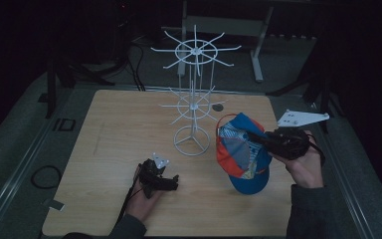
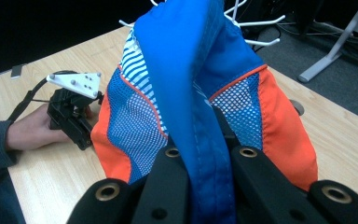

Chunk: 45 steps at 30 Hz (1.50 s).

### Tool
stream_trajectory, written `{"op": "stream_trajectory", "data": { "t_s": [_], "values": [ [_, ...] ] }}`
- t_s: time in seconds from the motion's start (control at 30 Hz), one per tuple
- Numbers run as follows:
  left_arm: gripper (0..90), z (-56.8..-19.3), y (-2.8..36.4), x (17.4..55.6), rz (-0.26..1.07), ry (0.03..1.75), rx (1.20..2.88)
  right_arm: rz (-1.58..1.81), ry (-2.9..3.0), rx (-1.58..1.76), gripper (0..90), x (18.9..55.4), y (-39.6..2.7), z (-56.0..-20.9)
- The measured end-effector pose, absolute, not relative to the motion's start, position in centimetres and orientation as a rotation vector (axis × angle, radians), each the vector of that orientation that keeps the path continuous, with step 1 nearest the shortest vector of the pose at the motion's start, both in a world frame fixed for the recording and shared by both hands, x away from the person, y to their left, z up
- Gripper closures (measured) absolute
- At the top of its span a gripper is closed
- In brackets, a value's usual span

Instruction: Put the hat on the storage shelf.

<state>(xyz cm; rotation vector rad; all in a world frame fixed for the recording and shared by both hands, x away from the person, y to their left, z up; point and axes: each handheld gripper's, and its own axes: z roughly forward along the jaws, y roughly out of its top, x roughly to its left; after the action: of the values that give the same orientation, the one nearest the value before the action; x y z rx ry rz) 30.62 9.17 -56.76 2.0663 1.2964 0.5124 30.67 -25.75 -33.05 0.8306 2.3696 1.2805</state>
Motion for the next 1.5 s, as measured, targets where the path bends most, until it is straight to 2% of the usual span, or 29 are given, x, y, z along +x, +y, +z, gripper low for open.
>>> {"op": "stream_trajectory", "data": {
  "t_s": [1.5],
  "values": [
    [2.6, -56.8, 9.2, 30.6, 0.512, 1.297, 2.066, 1.381, 2.241, 0.779, 88.7, 30.2, -25.9, -30.2]
  ]
}}
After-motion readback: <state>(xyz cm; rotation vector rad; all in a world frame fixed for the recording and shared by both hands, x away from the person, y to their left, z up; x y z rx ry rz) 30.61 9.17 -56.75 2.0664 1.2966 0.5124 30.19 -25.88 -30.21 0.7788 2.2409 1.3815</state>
